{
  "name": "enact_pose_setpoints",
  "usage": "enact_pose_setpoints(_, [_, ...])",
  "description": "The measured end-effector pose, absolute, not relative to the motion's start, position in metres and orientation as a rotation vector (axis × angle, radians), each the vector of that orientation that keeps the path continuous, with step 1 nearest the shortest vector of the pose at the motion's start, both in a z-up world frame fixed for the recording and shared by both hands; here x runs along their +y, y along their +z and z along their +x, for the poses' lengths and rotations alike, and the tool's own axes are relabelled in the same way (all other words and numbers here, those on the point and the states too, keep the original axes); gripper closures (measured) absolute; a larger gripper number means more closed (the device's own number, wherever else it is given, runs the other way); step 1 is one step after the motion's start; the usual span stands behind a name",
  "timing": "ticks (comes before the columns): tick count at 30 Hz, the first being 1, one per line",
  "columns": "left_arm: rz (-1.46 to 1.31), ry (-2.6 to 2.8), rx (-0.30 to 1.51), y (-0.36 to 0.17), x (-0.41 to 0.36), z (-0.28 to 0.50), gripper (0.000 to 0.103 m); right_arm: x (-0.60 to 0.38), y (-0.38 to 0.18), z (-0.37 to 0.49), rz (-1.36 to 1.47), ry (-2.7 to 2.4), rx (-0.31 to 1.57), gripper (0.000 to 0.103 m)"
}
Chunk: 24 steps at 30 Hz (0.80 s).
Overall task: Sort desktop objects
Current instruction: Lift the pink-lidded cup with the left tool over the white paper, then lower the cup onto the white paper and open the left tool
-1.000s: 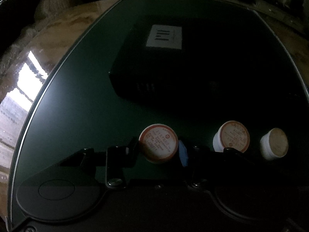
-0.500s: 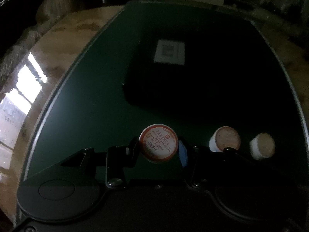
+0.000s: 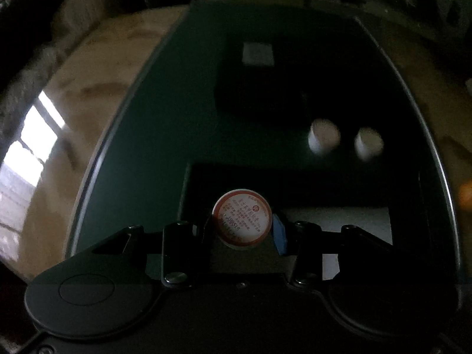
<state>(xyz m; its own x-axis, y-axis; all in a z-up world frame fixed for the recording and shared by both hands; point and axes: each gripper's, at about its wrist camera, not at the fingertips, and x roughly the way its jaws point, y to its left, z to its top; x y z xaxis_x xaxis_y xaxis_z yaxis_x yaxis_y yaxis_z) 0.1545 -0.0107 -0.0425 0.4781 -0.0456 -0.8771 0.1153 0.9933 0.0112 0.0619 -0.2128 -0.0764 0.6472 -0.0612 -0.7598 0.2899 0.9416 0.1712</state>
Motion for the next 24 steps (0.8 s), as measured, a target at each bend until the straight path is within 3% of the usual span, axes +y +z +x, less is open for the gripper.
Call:
enact_pose_setpoints(11, [0.084,-0.085,1.171,-0.096,-0.008,0.148,0.062,-0.211,-0.076,0.060,0.287,-0.209,0.839,0.000])
enact_pose_setpoints(21, [0.154,-0.080,1.123,-0.100,-0.018,0.147,0.062,-0.206,-0.074,0.060,0.271,-0.198,0.849,0.000])
enact_pose_setpoints(24, [0.121,-0.097,1.119,-0.097,-0.016,0.146,0.051,-0.207,-0.074,0.060,0.276,-0.199,0.852,0.000])
